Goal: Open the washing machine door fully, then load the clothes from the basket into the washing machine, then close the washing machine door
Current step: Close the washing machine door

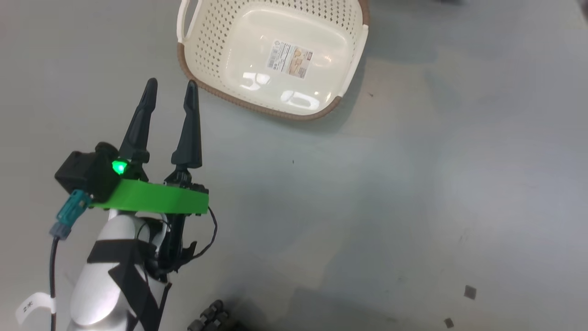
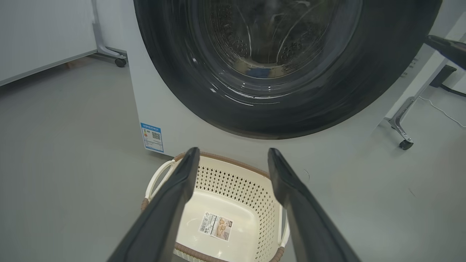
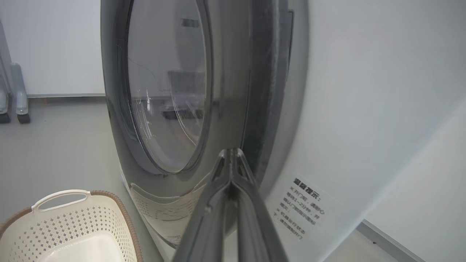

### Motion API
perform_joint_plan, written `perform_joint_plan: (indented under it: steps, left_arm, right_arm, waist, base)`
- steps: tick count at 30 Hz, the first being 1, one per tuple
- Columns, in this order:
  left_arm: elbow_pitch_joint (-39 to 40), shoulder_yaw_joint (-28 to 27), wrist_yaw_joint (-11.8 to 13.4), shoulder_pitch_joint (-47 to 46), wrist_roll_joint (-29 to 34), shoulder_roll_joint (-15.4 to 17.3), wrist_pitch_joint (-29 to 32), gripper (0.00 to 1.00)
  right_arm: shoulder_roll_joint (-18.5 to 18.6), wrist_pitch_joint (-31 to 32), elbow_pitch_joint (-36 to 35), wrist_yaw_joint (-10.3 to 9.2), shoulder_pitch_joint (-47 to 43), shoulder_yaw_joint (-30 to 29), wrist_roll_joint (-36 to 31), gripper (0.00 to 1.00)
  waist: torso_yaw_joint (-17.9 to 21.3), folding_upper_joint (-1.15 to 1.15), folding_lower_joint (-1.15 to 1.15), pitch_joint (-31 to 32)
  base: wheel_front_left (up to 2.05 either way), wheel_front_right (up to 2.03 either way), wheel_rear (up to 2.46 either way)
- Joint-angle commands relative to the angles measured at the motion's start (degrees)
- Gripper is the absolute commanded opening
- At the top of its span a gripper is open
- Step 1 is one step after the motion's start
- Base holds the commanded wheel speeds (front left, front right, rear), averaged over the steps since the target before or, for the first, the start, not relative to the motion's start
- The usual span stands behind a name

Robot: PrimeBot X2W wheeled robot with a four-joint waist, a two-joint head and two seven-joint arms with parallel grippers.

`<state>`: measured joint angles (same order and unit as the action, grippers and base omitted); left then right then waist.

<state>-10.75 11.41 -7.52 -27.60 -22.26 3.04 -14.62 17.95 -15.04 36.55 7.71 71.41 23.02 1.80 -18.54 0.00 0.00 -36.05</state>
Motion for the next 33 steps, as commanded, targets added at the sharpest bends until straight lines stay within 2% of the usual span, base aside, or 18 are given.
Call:
perform_joint_plan:
  steps: [1,8,17,24,33]
  left_arm:
    - [1.14,-2.39,0.03,1.94,0.31,2.41,-0.38,1.0]
    - [0.34,-3.35,0.03,5.31,0.87,3.41,-0.38,1.0]
    - [0.05,-5.02,0.03,8.66,2.56,4.71,-0.38,1.0]
    - [0.09,-6.7,0.03,10.61,2.73,5.54,-0.38,1.0]
    - [0.15,-9.04,0.03,12.79,2.78,6.25,-0.38,1.0]
  right_arm:
    - [-1.49,0.04,-3.13,-0.22,-2.8,-0.5,0.55,0.0]
    - [-3.07,0.04,-9.56,-0.22,-14.16,-3.41,2.05,0.0]
    - [-4.57,0.04,-15.43,-0.22,-26.47,-3.87,1.73,0.0]
    - [-5.34,0.04,-18.95,-0.22,-33.63,-5.71,2.14,0.0]
    - [-8.09,0.04,-22.91,-0.22,-41.18,-11.35,2.01,0.0]
  waist:
    - [1.57,0.0,0.0,3.04]
    - [5.34,0.0,0.0,9.45]
    - [10.81,0.0,0.0,15.9]
    - [14.82,0.0,0.0,18.95]
    - [18.7,0.0,0.0,21.41]
  base:
    - [0.0,0.0,0.0]
    - [0.0,0.0,0.0]
    - [0.0,0.0,0.0]
    - [0.0,0.0,0.0]
    - [0.0,0.0,0.0]
